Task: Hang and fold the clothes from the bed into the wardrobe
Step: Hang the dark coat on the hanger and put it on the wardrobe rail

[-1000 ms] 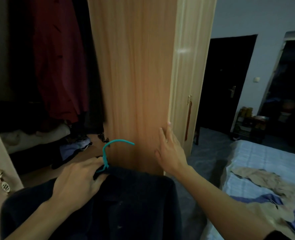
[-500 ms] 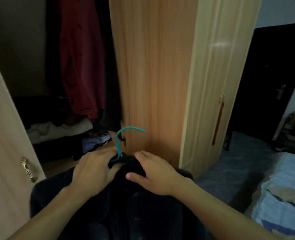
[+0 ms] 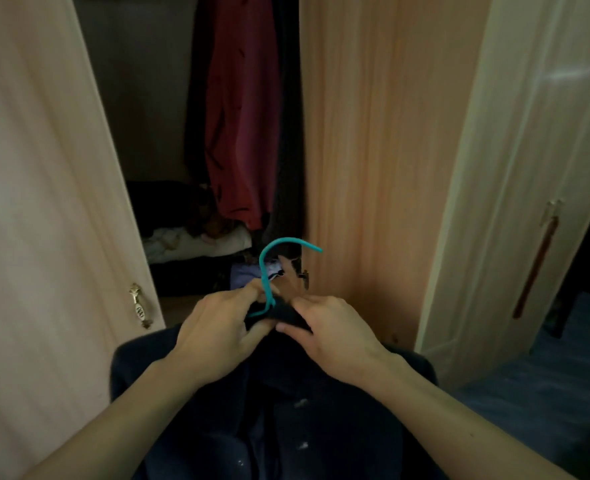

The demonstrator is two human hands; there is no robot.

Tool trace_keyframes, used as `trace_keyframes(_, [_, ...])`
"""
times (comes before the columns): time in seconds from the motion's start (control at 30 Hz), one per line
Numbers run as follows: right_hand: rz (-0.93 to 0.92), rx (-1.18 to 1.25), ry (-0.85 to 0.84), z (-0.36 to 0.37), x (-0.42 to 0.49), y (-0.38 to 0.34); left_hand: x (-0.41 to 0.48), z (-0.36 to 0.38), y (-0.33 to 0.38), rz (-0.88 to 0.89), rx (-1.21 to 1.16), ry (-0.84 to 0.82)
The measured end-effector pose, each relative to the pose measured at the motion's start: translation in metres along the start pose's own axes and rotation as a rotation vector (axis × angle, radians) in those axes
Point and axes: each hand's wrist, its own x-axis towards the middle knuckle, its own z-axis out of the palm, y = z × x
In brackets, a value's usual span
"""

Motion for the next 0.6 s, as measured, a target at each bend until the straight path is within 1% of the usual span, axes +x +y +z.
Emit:
trace_keyframes(0.17, [0.008, 0.13, 0.086, 0.004, 0.008, -0.003, -0.006, -0.009, -0.001, -0.025, -0.003, -0.006])
trace_keyframes(0.3, [0.037, 0.185, 0.121, 0.015, 0.014, -0.003, -0.014, -0.016, -0.003, 0.005, 0.055, -0.023])
trace_keyframes(0.4, [0.08, 0.281, 0.172, 0.02, 0.016, -0.004, -0.018, -0.024, -0.006, 0.025, 0.076, -0.068])
trace_keyframes(0.5, [0.109, 0.346, 0.196, 0.02, 0.019, -0.001, -0.021, -0.035, -0.01, 0.019, 0.021, -0.098])
trace_keyframes(0.6, [0.135, 0.384, 0.202, 0.021, 0.022, 0.003, -0.023, -0.045, -0.013, 0.002, -0.093, -0.095])
